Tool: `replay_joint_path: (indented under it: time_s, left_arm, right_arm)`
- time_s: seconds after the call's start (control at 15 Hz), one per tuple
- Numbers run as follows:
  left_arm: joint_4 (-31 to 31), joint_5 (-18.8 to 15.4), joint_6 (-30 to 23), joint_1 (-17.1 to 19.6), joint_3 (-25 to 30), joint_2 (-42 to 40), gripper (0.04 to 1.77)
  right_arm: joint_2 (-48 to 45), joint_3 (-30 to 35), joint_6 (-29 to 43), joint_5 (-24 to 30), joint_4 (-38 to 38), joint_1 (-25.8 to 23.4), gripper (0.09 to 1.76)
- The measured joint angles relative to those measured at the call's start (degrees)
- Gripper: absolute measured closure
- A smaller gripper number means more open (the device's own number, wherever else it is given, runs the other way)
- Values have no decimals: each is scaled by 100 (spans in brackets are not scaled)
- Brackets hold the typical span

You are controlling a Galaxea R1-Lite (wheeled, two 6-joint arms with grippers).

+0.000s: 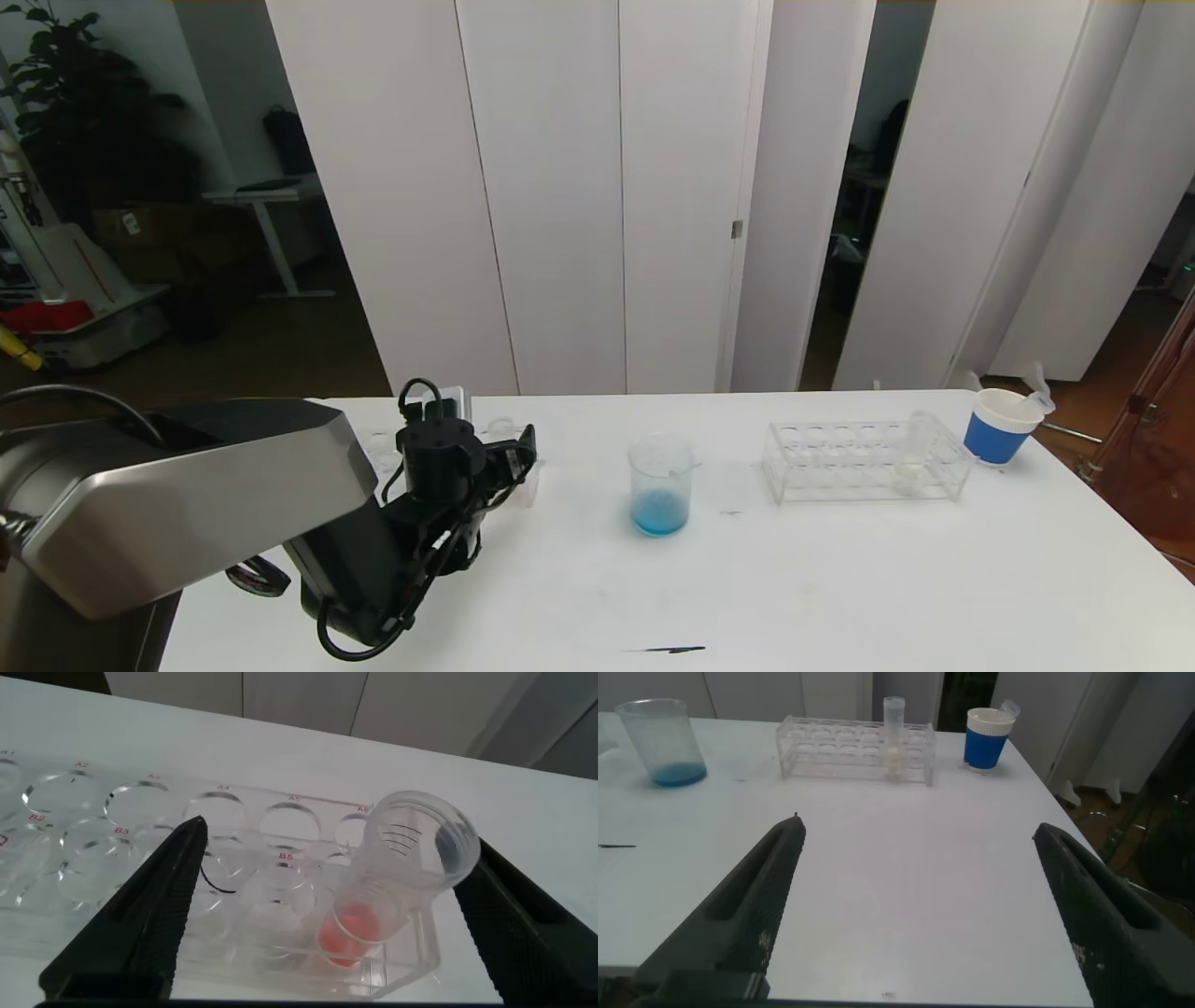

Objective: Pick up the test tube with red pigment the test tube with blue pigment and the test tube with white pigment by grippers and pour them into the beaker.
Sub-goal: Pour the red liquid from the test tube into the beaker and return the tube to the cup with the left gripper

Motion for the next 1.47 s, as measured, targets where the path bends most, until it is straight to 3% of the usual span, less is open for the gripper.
replay_joint_path:
  time_s: [0.2, 0.27, 0.33, 0.4, 0.47, 0.53, 0.6, 0.67, 1.47]
  left_arm:
    - [2, -5, -22, 33, -38, 34, 6]
    - [2, -9, -20, 51, -50, 48, 13]
    - [7, -20, -22, 66, -59, 59, 35]
    - [5, -60, -20, 60, -69, 65, 70]
    - [2, -121, -2, 57, -80, 69, 117]
    - [2, -123, 4, 68, -79, 72, 137]
    - [2, -124, 4, 71, -77, 72, 130]
    - [11, -107, -5, 88, -74, 72, 105]
    - [52, -83, 13, 57, -151, 1, 105]
  right_arm:
    - [0, 0, 2, 0, 0, 0, 10]
    - [0, 0, 0, 0, 2, 0, 10]
    - [0, 0, 0, 0, 2, 0, 10]
    - [0, 0, 0, 0, 0, 0, 10]
    - [0, 0, 2, 0, 2, -2, 10]
    - [0, 0, 0, 0, 2, 1, 10]
    - [0, 0, 0, 0, 2, 0, 10]
    - [0, 0, 0, 2, 0, -5, 10]
    - [0, 0, 2, 2, 0, 0, 10]
